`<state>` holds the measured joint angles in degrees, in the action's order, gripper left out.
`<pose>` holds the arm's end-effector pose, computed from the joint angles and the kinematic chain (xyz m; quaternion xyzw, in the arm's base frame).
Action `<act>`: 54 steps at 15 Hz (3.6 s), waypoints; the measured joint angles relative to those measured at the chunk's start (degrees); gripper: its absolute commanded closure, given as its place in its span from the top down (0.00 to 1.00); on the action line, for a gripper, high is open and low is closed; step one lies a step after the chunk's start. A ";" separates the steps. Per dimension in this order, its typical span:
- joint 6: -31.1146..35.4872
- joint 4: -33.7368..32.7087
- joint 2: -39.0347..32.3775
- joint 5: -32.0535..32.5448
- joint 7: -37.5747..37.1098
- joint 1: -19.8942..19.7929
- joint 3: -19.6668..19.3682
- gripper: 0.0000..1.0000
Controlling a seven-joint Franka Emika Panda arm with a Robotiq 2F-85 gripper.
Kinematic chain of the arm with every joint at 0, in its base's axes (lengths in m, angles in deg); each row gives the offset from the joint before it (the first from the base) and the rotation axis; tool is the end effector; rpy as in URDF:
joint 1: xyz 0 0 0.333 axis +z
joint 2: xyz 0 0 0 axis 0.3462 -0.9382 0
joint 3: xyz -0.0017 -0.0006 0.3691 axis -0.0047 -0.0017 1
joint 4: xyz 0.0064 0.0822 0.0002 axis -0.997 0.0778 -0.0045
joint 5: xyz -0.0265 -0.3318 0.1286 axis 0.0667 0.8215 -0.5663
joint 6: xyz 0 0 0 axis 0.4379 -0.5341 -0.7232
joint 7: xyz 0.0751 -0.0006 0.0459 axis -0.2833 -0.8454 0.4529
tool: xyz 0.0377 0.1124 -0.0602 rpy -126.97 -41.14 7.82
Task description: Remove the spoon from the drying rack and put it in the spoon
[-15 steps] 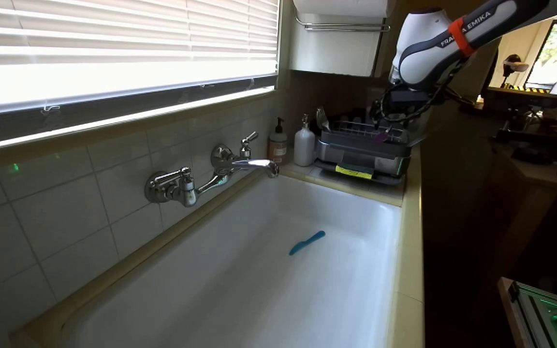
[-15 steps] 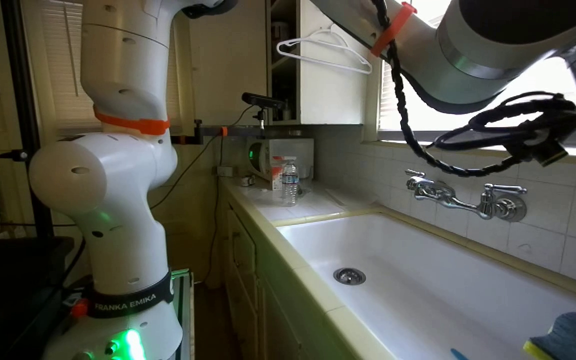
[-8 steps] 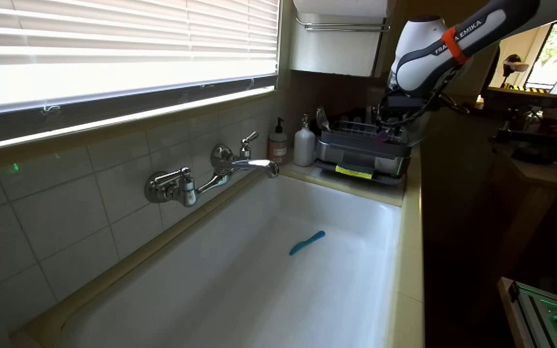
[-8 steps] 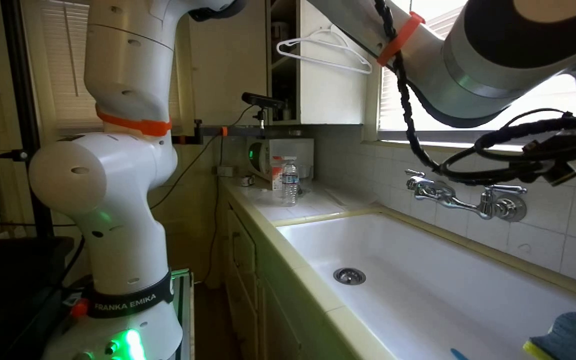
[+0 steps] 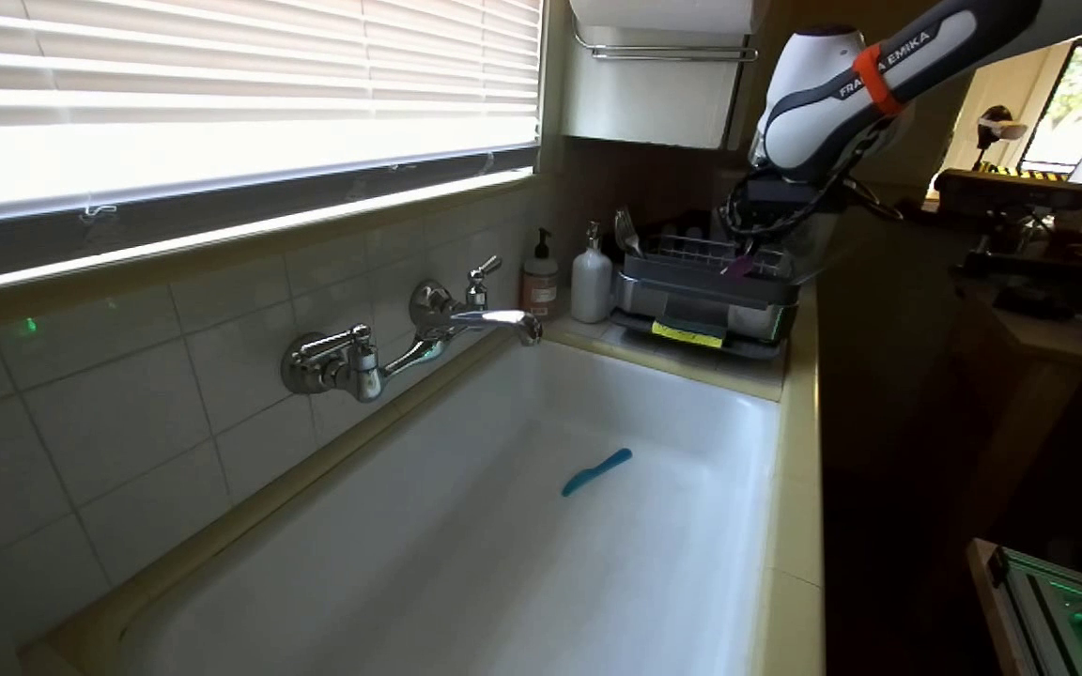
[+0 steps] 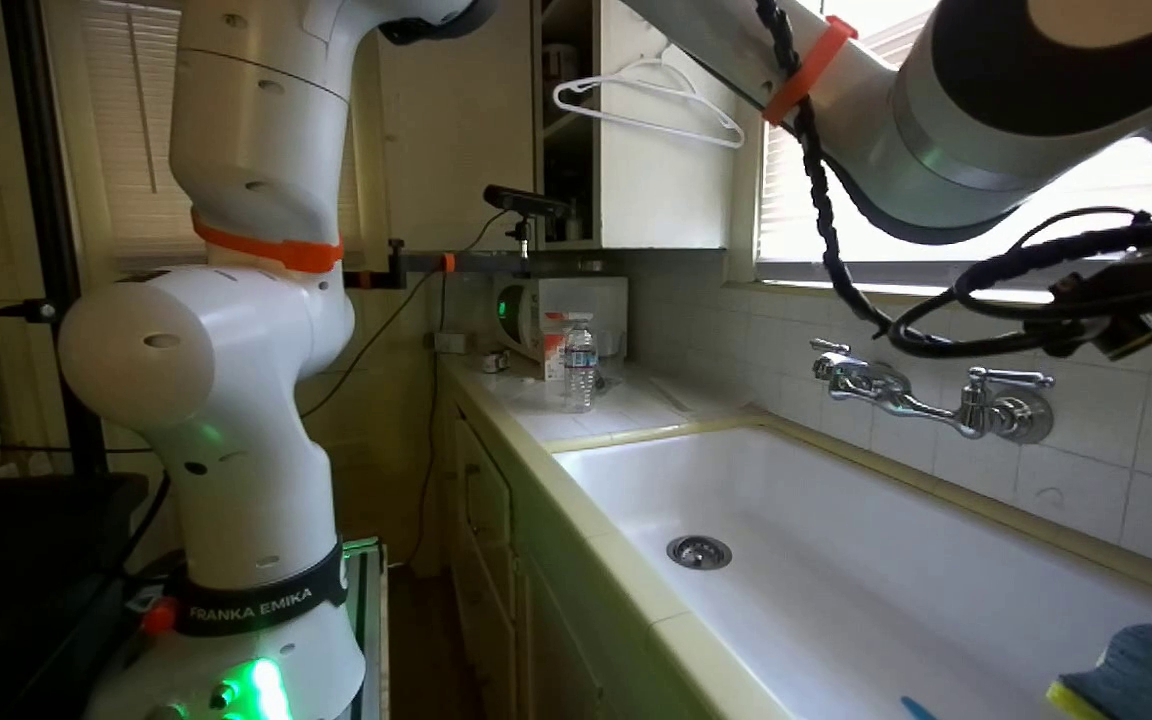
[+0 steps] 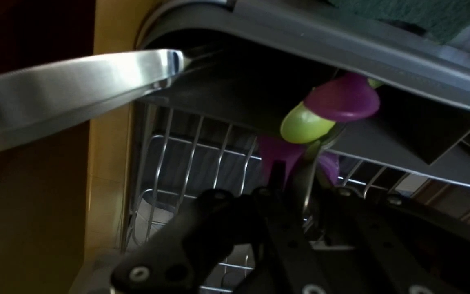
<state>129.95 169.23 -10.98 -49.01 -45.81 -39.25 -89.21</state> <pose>0.4535 -0.4047 0.4652 0.8161 -0.5390 0.1641 0.1287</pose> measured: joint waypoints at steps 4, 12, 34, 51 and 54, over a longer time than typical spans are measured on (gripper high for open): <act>0.23 -0.21 0.89 -0.05 -0.10 0.32 0.00 0.03; 0.22 -0.21 4.05 0.72 -0.10 0.65 0.08 0.03; 0.03 4.54 18.88 2.00 7.79 1.84 8.65 0.03; -4.42 8.26 9.79 -10.16 22.86 7.09 12.79 0.03; -4.42 8.10 7.48 -10.34 23.40 7.65 13.42 0.03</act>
<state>125.53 177.33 -3.50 -59.36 -22.40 -31.59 -75.79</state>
